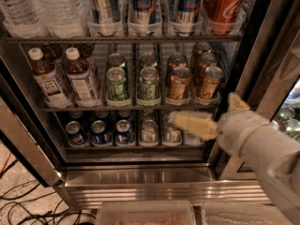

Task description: Pick orange can from middle shelf of fridge

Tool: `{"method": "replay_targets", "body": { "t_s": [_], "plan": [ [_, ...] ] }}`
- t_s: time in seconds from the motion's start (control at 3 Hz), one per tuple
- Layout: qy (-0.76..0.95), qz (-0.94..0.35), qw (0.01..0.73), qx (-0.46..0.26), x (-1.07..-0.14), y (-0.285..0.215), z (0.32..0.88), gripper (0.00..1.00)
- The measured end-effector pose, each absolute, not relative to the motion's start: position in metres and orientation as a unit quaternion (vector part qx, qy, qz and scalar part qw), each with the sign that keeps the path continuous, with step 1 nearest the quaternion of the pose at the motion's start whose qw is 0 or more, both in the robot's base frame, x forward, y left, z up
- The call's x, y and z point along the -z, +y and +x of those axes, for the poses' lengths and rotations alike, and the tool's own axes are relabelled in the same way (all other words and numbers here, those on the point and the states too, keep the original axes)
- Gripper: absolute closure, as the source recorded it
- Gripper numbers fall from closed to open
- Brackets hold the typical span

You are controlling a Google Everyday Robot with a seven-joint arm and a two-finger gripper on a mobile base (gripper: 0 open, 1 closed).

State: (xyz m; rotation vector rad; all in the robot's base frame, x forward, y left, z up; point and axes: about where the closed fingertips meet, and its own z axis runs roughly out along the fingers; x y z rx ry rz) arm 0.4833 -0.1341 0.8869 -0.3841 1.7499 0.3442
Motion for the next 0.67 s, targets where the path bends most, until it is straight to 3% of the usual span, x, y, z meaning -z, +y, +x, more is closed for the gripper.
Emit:
{"method": "replay_targets", "body": {
  "t_s": [0.33, 0.67],
  "plan": [
    [0.722, -0.053, 0.682, -0.107, -0.941, -0.229, 0.502, 0.0],
    [0.716, -0.038, 0.69, -0.094, -0.947, -0.242, 0.5, 0.0]
  ]
}}
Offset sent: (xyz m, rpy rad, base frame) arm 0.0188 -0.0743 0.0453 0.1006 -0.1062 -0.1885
